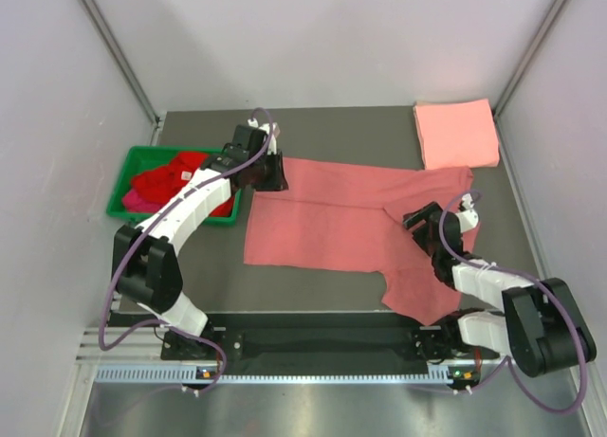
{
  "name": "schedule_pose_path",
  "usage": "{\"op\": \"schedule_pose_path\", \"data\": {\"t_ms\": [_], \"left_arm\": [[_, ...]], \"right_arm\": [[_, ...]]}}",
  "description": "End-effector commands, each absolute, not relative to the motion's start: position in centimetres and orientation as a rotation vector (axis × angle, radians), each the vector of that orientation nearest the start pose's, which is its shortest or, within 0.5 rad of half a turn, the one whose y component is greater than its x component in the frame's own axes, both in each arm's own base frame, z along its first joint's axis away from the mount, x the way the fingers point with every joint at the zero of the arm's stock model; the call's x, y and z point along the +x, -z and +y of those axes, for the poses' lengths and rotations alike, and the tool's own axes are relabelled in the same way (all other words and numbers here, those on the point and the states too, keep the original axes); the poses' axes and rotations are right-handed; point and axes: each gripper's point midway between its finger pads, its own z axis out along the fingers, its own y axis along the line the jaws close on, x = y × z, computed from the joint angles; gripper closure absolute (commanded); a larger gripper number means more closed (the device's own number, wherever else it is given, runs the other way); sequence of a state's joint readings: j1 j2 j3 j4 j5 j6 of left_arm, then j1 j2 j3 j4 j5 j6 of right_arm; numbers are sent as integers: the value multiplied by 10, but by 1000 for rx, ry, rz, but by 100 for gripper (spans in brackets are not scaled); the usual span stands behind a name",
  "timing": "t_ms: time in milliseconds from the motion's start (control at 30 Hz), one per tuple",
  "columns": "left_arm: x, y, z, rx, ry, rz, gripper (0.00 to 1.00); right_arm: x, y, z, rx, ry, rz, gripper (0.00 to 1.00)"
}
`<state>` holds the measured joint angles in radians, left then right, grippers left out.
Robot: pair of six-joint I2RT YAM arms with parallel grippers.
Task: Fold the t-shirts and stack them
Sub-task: Fold the tshirt
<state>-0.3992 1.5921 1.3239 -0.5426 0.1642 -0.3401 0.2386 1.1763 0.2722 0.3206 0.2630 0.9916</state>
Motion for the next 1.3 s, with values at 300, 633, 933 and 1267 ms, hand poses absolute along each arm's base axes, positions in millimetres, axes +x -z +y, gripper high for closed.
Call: {"op": "schedule_pose_path", "data": {"t_ms": [300,633,933,1267], "left_arm": [[376,-200,-204,176,559,2327,69],[376,-196,-206,179,564,2337,69],[376,-193,-205,179,552,2341,69],[371,-186,-212,219,574,2373,68]], "right_arm": [[339,-79,78,757,-507,1812,25],[356,-115,95,643,-573,1765,25],[364,-169,95,628,-587,1697,25],[325,-179,73,858,-553,1754,28]]}}
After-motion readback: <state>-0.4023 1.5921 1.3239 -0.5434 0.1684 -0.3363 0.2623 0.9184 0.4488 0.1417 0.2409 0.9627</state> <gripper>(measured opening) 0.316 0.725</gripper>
